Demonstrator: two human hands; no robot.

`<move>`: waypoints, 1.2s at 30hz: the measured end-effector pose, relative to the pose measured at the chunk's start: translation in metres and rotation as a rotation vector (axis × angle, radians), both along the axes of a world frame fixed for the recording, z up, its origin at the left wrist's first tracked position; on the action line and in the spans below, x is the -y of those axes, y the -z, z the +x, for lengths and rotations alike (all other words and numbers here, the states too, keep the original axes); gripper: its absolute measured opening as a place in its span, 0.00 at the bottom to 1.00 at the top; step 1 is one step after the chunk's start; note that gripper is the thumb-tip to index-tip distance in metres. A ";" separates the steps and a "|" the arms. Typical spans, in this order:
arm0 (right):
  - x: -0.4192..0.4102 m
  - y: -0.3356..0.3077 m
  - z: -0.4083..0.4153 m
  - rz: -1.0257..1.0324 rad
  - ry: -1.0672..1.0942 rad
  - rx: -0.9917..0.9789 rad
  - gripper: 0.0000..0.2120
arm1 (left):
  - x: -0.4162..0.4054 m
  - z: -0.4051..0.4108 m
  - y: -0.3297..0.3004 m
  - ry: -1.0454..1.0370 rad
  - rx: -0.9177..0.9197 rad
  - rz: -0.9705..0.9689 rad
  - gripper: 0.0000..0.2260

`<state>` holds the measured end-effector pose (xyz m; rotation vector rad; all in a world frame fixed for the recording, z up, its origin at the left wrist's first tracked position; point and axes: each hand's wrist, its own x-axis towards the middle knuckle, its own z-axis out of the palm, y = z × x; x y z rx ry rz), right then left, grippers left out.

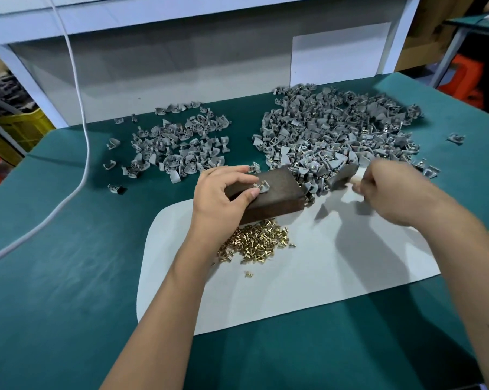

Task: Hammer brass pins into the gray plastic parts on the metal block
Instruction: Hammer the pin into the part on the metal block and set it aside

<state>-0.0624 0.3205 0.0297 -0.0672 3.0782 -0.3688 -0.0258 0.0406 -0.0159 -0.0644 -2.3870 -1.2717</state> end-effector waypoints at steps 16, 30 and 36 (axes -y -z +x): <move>0.085 -0.030 0.014 -0.344 -0.379 -0.352 0.16 | -0.001 0.000 -0.003 0.008 0.077 0.134 0.07; 0.101 -0.028 0.022 -0.106 -0.380 -0.297 0.14 | -0.002 -0.002 -0.002 -0.002 0.063 0.080 0.07; 0.092 -0.036 0.014 -0.106 -0.337 -0.423 0.14 | -0.001 -0.001 -0.004 0.005 0.084 0.072 0.06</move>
